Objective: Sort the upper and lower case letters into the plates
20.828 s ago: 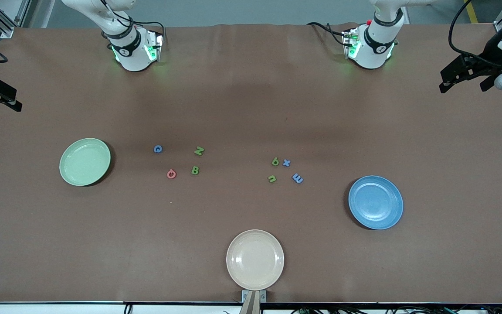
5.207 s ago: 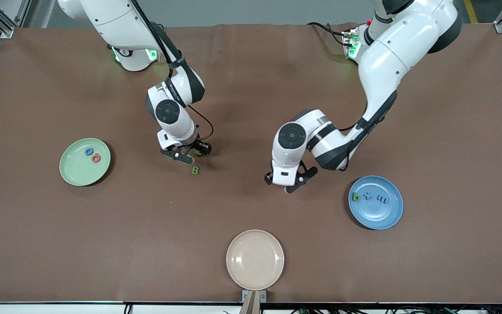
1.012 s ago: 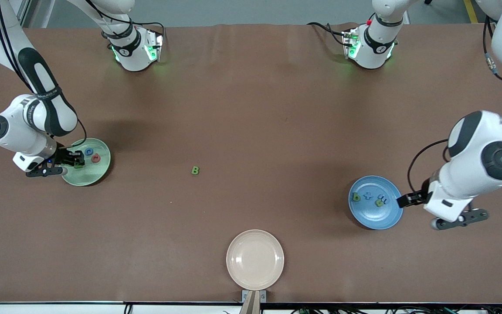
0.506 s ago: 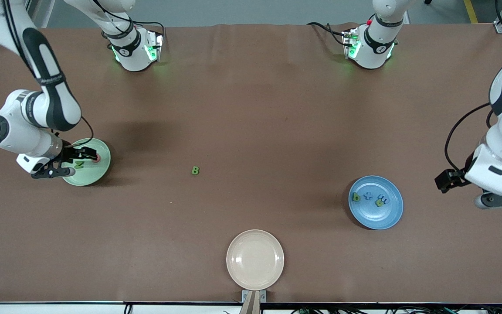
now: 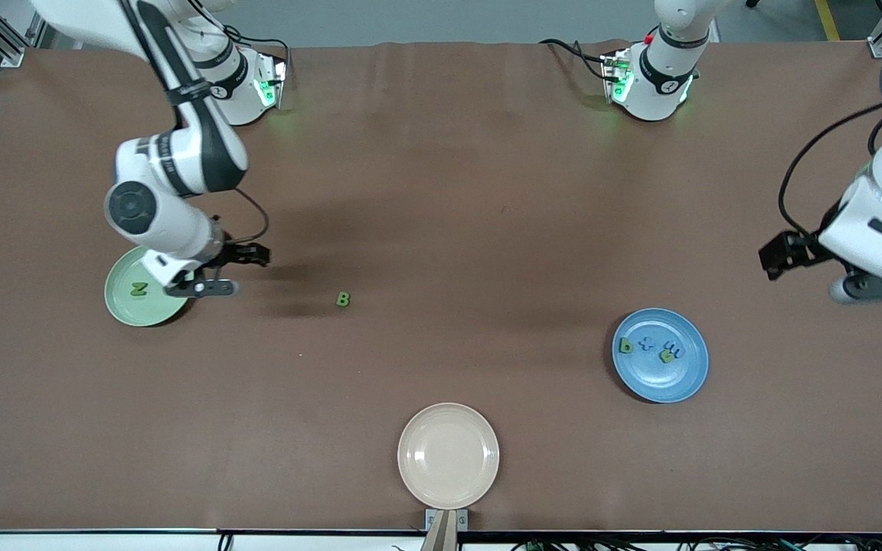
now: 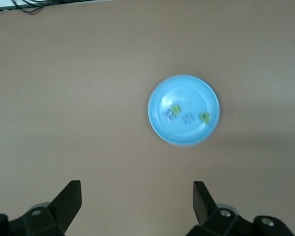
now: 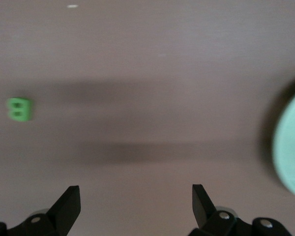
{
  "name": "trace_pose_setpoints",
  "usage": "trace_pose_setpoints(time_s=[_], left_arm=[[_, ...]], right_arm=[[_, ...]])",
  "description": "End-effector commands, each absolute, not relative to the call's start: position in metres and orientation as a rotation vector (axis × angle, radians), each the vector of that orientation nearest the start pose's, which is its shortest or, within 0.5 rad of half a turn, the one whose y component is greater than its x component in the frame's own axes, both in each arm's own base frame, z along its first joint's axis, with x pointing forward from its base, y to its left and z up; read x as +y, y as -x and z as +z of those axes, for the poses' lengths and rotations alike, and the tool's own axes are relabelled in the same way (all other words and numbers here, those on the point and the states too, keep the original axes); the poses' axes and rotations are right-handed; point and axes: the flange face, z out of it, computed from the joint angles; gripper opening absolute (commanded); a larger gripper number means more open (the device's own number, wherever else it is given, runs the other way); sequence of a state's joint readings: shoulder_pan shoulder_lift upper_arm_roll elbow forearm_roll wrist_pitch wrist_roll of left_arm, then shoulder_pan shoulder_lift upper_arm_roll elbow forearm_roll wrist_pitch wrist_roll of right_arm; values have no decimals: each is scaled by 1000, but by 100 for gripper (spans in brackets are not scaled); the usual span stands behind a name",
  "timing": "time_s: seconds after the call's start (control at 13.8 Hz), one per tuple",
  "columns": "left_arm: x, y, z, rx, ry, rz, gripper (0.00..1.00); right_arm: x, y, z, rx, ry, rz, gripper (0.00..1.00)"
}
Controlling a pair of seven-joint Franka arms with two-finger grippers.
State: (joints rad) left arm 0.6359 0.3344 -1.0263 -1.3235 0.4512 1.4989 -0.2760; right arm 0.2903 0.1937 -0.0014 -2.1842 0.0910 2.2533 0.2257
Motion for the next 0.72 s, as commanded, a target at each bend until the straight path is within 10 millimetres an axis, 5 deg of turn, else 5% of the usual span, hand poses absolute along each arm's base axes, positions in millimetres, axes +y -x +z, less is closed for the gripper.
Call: trace_pose_setpoints(time_s=[0.0,0.14,0.29,0.65], left_arm=[[-86,-579,658,197,2947,-74,100],[-80,-571,656,178,2990,21,100],[-68,-548,676,98,3058,33,100],[-50,-509,664,15,3122,-38,100]], right_arm=[[208,-522,277,63,3081,152,100],[249,-520,254,122,3085,118,100],[269,-523,234,187,3086,106,100],[285,-545,205,327,3080,108,99]])
